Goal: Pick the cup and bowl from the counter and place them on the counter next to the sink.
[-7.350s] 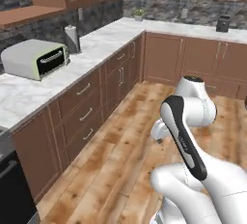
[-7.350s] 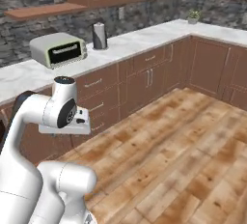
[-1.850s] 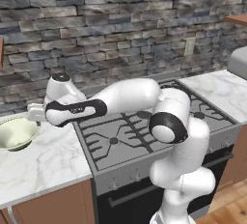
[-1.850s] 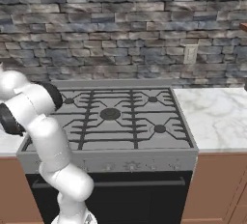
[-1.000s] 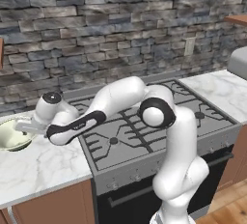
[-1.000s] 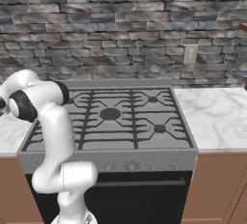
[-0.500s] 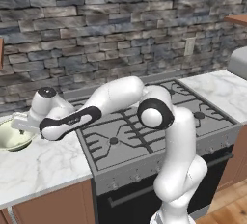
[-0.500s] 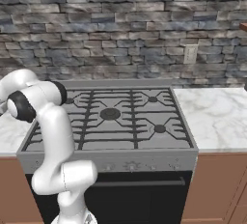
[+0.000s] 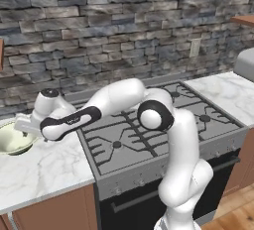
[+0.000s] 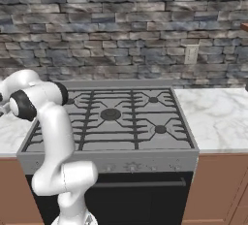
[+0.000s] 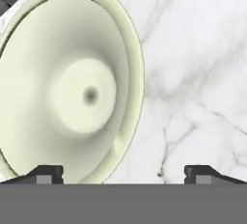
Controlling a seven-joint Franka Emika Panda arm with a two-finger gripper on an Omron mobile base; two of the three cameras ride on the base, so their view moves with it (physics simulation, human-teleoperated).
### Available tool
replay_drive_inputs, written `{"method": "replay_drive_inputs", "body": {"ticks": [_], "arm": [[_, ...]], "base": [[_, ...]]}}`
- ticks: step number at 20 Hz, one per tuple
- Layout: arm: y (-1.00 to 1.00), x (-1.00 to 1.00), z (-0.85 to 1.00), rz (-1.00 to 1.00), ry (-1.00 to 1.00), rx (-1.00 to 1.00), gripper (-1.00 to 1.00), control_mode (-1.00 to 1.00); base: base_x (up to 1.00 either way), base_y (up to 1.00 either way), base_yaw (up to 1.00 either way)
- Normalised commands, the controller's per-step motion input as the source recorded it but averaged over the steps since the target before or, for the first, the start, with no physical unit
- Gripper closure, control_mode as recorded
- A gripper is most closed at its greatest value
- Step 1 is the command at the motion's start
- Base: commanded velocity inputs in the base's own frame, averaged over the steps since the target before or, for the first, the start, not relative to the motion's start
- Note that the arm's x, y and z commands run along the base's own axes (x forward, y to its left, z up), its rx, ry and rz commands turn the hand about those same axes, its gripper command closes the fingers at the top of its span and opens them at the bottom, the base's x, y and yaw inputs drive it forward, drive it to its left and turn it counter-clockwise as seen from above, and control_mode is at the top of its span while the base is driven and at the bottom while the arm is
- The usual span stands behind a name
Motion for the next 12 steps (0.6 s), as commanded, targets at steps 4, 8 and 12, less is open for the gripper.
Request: {"method": "replay_drive_inputs", "body": {"ticks": [4,8,12], "arm": [[0.01,0.43,-0.14,-0.05,0.0,-0.06,-1.0,-1.0],[0.04,0.34,-0.1,-0.05,0.01,-0.06,-1.0,-1.0],[0.13,0.23,-0.03,-0.06,0.02,-0.05,-1.0,-1.0]], "base": [[0.0,0.0,0.0],[0.0,0.0,0.0],[0.0,0.0,0.0]]}}
